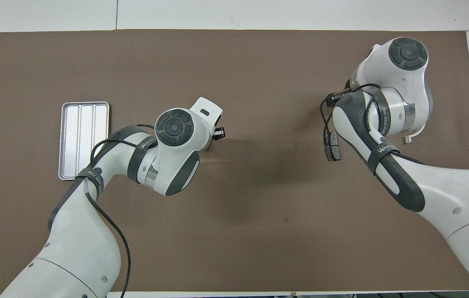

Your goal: Place bearing gear from tray to pile

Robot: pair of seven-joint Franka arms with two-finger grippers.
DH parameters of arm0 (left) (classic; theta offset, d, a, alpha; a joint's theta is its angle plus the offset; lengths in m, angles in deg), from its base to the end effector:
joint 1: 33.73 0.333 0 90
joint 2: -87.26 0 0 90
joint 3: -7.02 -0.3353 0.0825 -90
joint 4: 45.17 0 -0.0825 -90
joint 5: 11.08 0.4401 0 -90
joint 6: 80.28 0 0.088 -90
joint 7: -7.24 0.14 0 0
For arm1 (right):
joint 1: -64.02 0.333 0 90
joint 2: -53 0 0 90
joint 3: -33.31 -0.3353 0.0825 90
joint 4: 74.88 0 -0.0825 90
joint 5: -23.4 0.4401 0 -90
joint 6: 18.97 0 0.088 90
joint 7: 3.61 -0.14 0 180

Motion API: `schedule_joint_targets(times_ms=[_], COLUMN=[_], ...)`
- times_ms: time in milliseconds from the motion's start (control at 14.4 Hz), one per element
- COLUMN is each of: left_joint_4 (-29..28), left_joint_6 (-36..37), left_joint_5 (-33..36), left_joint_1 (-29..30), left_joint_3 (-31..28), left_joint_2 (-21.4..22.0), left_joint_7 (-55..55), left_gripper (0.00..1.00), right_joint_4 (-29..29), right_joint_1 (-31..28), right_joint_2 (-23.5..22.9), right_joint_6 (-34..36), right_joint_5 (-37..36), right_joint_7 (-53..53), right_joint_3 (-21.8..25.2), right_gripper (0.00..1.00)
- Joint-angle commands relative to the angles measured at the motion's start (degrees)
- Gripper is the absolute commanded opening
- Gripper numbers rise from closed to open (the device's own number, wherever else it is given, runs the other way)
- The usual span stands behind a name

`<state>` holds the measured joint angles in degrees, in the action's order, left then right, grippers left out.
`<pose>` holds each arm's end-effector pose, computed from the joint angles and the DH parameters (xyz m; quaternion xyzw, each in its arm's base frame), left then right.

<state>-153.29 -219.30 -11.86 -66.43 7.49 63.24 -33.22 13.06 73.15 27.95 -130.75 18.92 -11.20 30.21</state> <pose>0.5839 -0.3818 0.2431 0.9958 0.0688 0.0442 0.0411 0.7249 0.1448 0.3646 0.9982 0.0529 -0.0058 0.0261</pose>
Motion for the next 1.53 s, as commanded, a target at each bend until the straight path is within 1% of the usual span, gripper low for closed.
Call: schedule_joint_targets(times_ms=[0,70,209,348,557,627,836,905,975,1045,1114,1184,1253,1323,1393,1462], left_joint_4=[-1.3,-1.2,-1.0,-0.6,1.0,1.2,1.1,1.1,0.9,1.1,1.2,1.2,1.1,1.2,1.4,2.6], left_joint_6=[-1.3,-1.3,-1.5,-1.3,0.8,2.7,5.2,6.3,7.1,7.8,9.1,10.4,10.5,11.0,12.1,14.2], left_joint_5=[0.1,0.0,0.0,0.0,-0.4,-0.3,-0.4,-0.4,-0.5,-0.2,0.2,0.3,0.3,0.3,0.3,0.3], left_joint_1=[-1.1,-1.0,-0.6,-0.4,0.2,1.5,7.3,8.3,9.2,10.8,12.9,15.0,17.6,19.2,19.9,21.9], left_joint_3=[-1.1,-1.1,-1.1,-1.1,-1.5,-1.5,-1.3,-1.4,-1.5,-1.5,-2.1,-2.8,-2.8,-2.9,-3.4,-3.6], left_joint_2=[0.4,0.4,0.3,0.4,1.1,1.9,7.7,8.7,9.4,9.6,10.1,11.2,11.9,12.1,12.1,12.5], left_joint_7=[-1.0,-1.2,-5.7,-9.9,-10.0,-9.9,-9.4,-9.5,-9.5,-9.3,-8.8,-6.5,-1.4,1.8,3.4,6.2], left_gripper=[0.05,0.45,1.0,1.0,1.0,1.0,1.0,1.0,1.0,1.0,1.0,1.0,1.0,1.0,1.0,1.0], right_joint_4=[-0.3,-0.3,-0.2,-0.3,-0.3,-0.2,-0.3,-0.3,-0.4,-2.6,-6.1,-9.7,-13.1,-15.4,-17.3,-18.1], right_joint_1=[2.3,2.8,3.1,3.1,5.7,7.5,12.9,14.3,15.6,17.1,19.2,21.4,23.1,23.5,23.6,24.1], right_joint_2=[1.8,2.2,2.6,2.8,2.9,2.9,2.4,1.9,0.9,-0.9,-3.8,-7.3,-10.7,-13.1,-14.9,-16.0], right_joint_6=[2.9,3.1,3.4,4.0,3.6,3.2,0.9,-0.1,-0.2,0.0,0.6,0.7,0.2,-0.3,-0.5,-0.9], right_joint_5=[0.8,0.9,1.0,1.5,1.6,1.7,1.7,1.7,1.6,1.5,1.5,1.1,0.9,0.6,0.6,0.4], right_joint_7=[-6.9,-7.9,-8.8,-13.0,-23.3,-28.0,-42.1,-45.5,-48.2,-51.1,-54.4,-58.0,-60.9,-62.2,-62.5,-62.5], right_joint_3=[-0.6,-0.7,-1.2,-2.6,-3.6,-3.8,-3.8,-3.8,-3.8,-3.8,-3.8,-3.7,-3.6,-3.5,-3.5,-3.4], right_gripper=[1.0,1.0,1.0,1.0,1.0,1.0,1.0,1.0,1.0,1.0,1.0,1.0,1.0,1.0,1.0,1.0])
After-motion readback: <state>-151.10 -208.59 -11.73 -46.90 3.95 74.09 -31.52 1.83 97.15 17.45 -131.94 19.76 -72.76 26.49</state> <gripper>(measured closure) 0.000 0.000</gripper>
